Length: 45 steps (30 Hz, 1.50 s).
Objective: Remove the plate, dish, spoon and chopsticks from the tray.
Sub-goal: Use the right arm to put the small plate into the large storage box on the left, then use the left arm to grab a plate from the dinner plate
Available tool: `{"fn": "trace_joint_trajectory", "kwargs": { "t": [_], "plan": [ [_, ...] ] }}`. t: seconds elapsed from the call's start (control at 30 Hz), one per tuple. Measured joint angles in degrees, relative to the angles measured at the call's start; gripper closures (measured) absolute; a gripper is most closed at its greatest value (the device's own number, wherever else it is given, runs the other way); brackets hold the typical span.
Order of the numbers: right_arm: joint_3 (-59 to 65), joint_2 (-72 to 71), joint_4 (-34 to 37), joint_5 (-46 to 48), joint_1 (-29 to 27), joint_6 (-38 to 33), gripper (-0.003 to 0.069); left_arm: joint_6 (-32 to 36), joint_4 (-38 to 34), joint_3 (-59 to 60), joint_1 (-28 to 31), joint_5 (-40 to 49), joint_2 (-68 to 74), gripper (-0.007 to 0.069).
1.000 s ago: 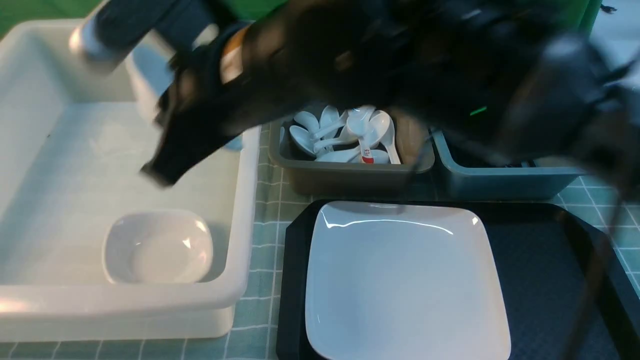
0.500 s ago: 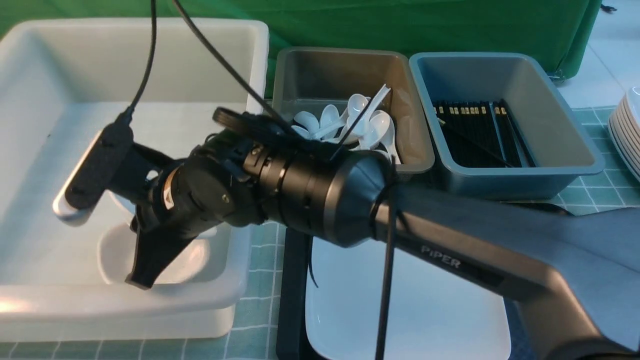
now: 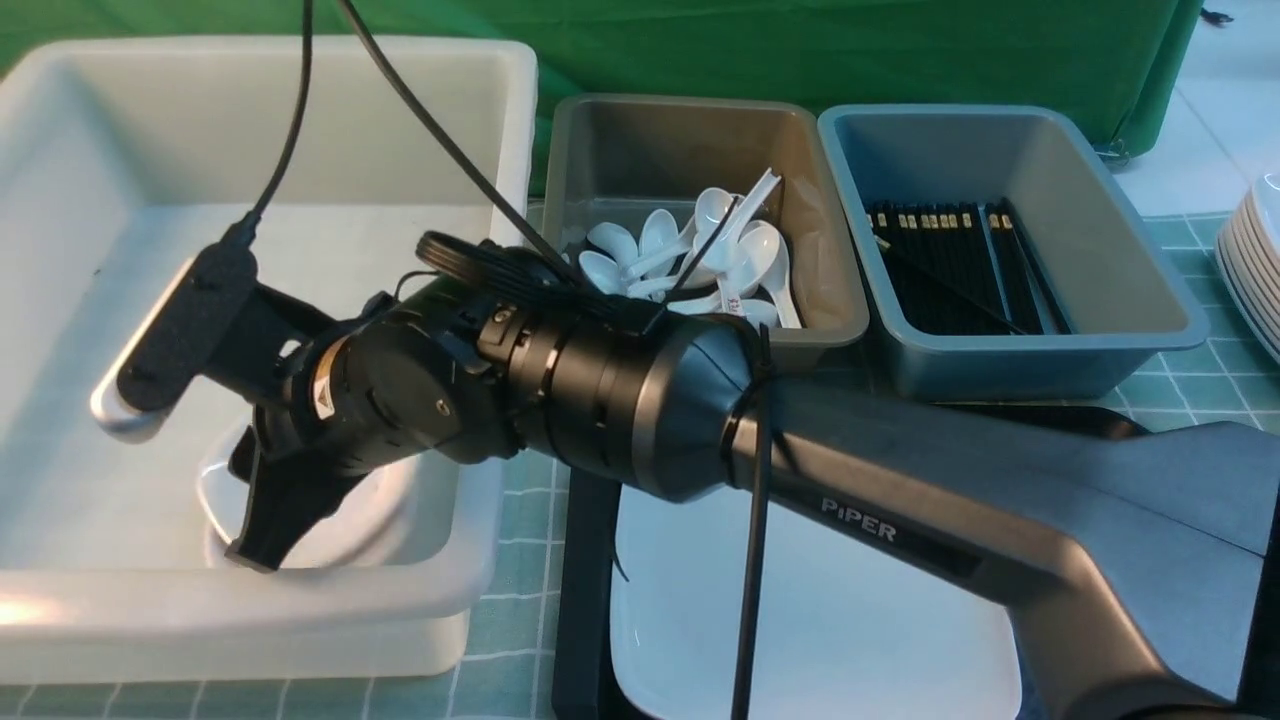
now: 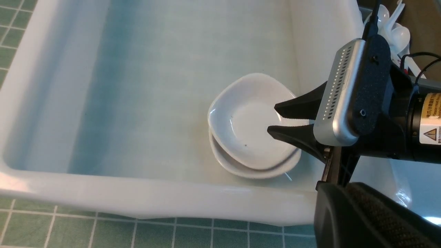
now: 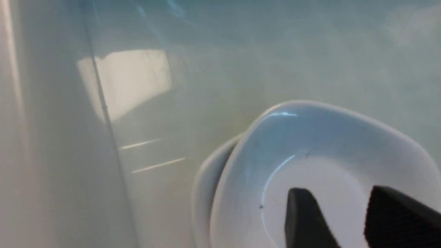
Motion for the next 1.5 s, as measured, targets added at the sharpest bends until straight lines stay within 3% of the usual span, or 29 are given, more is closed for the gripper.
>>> {"fn": "trace_joint_trajectory", "kwargs": {
  "t": [0.2, 0.33, 0.4, 0.43, 0.5, 0.57, 0.67, 0.77, 0.93, 1.13, 1.2, 1.27, 1.3, 1.33, 1.4, 1.5],
  "plan": [
    [0.0, -1.6, -1.4, 6.1, 0.0, 0.2, 0.0334, 0.4, 0.0, 0.0, 0.0, 0.1, 0.0, 0.0615],
    [0.0, -5.9, -7.7, 15.2, 0.0, 4.3, 0.0384, 2.5, -0.7, 0.0, 0.0, 0.2, 0.1, 0.0615],
    [0.0, -12.4, -16.7, 25.3, -0.8, 10.8, 0.0533, 5.2, -2.1, 0.0, 0.0, -0.5, 1.3, 0.0615],
    [0.0, -12.9, -17.2, 25.3, -0.9, 11.3, 0.0544, 5.2, -2.3, 0.0, 0.0, -0.6, 1.3, 0.0615],
    [-0.2, -21.1, -21.1, 36.9, -4.7, 15.3, 0.0624, 9.4, -6.6, 0.0, 0.0, -3.6, 6.2, 0.0615],
    [0.0, -25.9, -21.3, 41.6, -7.8, 16.6, 0.0636, 12.4, -11.2, 0.0, 0.0, -5.9, 9.8, 0.0615],
    [5.9, -37.3, -19.3, 42.8, -17.6, 19.2, 0.0641, 21.4, -24.2, -0.4, 0.0, -12.4, 21.3, 0.0615],
    [16.5, -49.6, -17.2, 42.8, -27.6, 21.3, 0.0642, 27.4, -32.0, -3.4, -0.5, -14.1, 32.8, 0.0618],
    [33.6, -61.8, -13.8, 42.2, -37.5, 22.2, 0.0642, 28.0, -31.7, -9.2, -5.5, -15.6, 42.8, 0.0623],
    [57.9, -68.9, -0.1, 32.9, -43.6, 22.1, 0.0638, 22.4, -28.1, -12.8, -12.5, -16.2, 50.4, 0.0624],
    [63.0, -68.3, 2.7, 28.3, -43.7, 22.1, 0.0622, 21.8, -27.9, -12.8, -13.1, -15.9, 51.3, 0.0624],
    [71.9, -64.8, 6.3, 17.9, -43.8, 22.8, 0.0531, 20.9, -27.4, -12.8, -13.4, -15.4, 51.8, 0.0624],
    [74.7, -62.4, 7.6, 13.6, -44.0, 23.0, 0.0445, 20.6, -27.2, -12.8, -13.4, -15.4, 51.8, 0.0624],
    [75.0, -61.9, 7.6, 13.0, -44.1, 23.0, 0.0431, 20.6, -27.1, -12.8, -13.4, -15.4, 51.8, 0.0624],
    [77.9, -54.4, 10.9, 5.6, -44.2, 23.1, 0.0251, 20.5, -26.8, -12.8, -13.5, -15.1, 51.7, 0.0624],
    [77.9, -49.5, 14.0, 2.8, -44.2, 22.2, 0.0185, 20.4, -26.8, -12.8, -13.5, -14.2, 51.7, 0.0624]
  ]
}}
